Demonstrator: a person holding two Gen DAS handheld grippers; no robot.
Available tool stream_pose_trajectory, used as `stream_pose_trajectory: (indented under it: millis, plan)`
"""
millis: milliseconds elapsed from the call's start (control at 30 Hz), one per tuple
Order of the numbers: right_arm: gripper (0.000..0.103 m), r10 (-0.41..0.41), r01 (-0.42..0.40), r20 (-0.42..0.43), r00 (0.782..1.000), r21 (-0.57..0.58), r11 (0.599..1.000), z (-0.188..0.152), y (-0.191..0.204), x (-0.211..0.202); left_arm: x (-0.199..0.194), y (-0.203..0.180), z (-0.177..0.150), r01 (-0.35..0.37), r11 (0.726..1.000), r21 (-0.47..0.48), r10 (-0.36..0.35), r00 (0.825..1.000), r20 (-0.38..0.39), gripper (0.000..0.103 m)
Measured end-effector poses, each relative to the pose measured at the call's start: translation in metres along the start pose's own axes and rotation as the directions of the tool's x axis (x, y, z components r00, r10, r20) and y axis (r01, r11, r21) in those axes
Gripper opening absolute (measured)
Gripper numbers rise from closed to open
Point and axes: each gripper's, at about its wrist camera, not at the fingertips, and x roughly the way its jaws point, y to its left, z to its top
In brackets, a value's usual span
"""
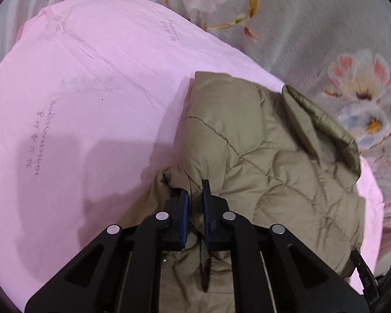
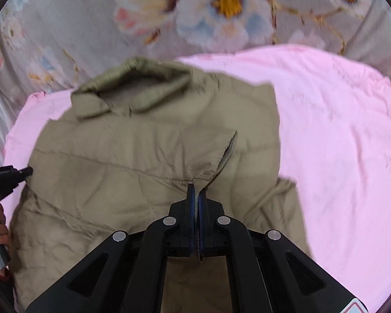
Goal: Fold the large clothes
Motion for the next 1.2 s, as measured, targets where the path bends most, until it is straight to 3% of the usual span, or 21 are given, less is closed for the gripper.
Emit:
stream_pose_trajectory:
  millis: [167,300,367,433,500,600,667,800,967,1200]
  plan:
    - [0.003,-0.001,0.001,0.008,1.0,0.016,1.0,-0.019,-0.002,0.014,0.006,-0.007,-0.014,-0.069,0.994,0.086,0.066,0.997,0.035,0.009]
    - [0.006,-0.008,0.008,0.0,1.0,-0.004,1.0,-0.02,0.001,0.017,0.009,-0.019,-0.02,-0.162,0.973,0.164,0.151,0.985,0.079,0.01]
    - [0.015,-0.027,0.027,0.0,1.0,-0.006,1.0,-0.018,0.002,0.013,0.005,-0.025,-0.023,-0.208,0.956,0.206,0.19,0.976,0.103,0.013]
    - [0.037,-0.071,0.071,0.022,0.997,0.008,0.997,-0.019,0.002,-0.002,-0.007,-0.027,-0.027,-0.232,0.941,0.246,0.208,0.971,0.122,0.018]
    - [0.04,-0.086,0.084,0.077,0.993,0.024,0.996,-0.018,0.003,-0.021,-0.027,-0.03,-0.029,-0.251,0.929,0.272,0.213,0.964,0.161,0.021]
    - [0.04,-0.038,0.041,0.137,0.99,-0.019,0.999,-0.007,0.025,-0.044,-0.056,-0.048,-0.024,-0.259,0.918,0.301,0.191,0.952,0.239,0.026]
    - [0.035,-0.017,0.027,0.15,0.989,-0.068,0.997,0.0,0.047,-0.045,-0.066,-0.072,-0.021,-0.233,0.915,0.328,0.15,0.954,0.26,0.037]
    - [0.007,0.018,0.001,0.108,0.994,-0.181,0.983,0.009,0.095,-0.019,-0.048,-0.106,-0.017,-0.185,0.914,0.361,0.108,0.969,0.224,0.039]
    - [0.007,0.004,-0.001,0.014,1.0,-0.2,0.98,0.0,0.113,0.036,0.006,-0.109,-0.031,-0.205,0.902,0.381,0.16,0.976,0.146,0.039]
    - [0.005,0.022,-0.014,0.046,0.999,-0.171,0.985,-0.022,0.109,0.044,0.015,-0.099,-0.055,-0.225,0.89,0.395,0.149,0.965,0.215,0.041]
